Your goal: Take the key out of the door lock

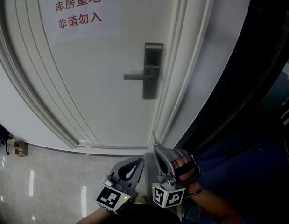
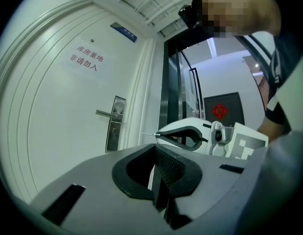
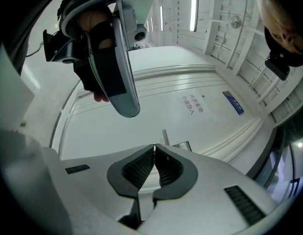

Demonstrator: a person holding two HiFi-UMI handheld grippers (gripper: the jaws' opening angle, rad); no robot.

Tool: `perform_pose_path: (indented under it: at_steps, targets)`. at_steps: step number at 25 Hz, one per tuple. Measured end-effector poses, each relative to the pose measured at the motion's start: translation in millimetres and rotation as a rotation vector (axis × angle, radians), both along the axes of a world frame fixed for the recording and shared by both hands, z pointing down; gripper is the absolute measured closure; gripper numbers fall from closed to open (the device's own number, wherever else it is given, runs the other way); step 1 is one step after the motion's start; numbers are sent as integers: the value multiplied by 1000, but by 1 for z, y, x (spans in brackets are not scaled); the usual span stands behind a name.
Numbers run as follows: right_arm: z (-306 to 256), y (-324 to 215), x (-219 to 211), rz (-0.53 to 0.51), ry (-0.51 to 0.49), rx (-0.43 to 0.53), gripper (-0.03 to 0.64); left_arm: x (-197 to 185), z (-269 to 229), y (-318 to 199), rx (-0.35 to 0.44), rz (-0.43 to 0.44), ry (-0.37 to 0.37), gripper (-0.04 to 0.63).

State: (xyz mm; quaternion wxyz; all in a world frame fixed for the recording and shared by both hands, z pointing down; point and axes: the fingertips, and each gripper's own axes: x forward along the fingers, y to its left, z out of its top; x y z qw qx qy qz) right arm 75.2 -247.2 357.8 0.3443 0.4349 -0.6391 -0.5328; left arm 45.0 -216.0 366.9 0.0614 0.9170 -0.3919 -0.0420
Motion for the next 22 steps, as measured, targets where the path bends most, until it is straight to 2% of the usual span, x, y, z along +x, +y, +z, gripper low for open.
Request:
perform_pose_path:
  at_steps: [12, 22]
  targets:
    - [1, 15, -1, -27, -30, -20, 597, 3, -8, 10, 24, -17, 1, 591]
    - [0, 10, -2, -41, 1, -13, 597, 5, -11, 5, 31, -16, -1, 591]
